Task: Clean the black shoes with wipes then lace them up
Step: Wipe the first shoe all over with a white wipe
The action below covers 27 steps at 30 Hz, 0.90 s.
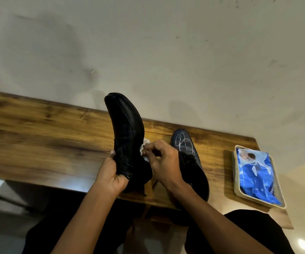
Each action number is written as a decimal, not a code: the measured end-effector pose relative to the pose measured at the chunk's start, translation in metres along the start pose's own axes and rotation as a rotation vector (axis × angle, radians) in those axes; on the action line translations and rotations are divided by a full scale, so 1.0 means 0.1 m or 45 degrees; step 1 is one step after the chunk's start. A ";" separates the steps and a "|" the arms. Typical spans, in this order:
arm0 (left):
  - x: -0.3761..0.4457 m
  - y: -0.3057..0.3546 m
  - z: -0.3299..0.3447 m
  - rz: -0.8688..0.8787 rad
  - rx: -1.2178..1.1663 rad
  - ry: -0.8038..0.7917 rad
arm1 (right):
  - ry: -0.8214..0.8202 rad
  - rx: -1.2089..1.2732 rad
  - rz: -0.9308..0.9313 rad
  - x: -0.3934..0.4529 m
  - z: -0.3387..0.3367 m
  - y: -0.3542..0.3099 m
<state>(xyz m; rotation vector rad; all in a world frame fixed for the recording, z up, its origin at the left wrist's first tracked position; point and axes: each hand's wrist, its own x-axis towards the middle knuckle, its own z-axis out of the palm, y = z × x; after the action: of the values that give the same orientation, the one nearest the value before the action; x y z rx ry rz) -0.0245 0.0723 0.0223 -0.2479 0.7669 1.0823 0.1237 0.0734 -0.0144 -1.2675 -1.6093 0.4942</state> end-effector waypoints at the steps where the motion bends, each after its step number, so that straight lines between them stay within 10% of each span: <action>1: 0.01 0.01 0.00 -0.006 -0.001 -0.008 | -0.019 -0.024 -0.001 -0.04 0.02 0.02; 17: 0.10 0.01 -0.11 0.387 0.118 0.035 | -0.187 -0.289 -0.127 -0.16 0.14 0.16; 22: 0.07 -0.11 -0.05 0.324 0.320 0.109 | -0.502 -0.428 0.004 -0.38 0.23 0.29; 27: 0.15 -0.14 -0.10 0.371 0.404 0.102 | -0.374 -0.257 0.236 -0.49 0.26 0.28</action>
<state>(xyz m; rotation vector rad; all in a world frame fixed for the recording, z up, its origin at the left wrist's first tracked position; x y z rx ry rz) -0.0135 0.0708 0.0028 0.0950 1.0560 1.2091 0.1126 0.0467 -0.0690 -1.5617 -1.8295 0.6709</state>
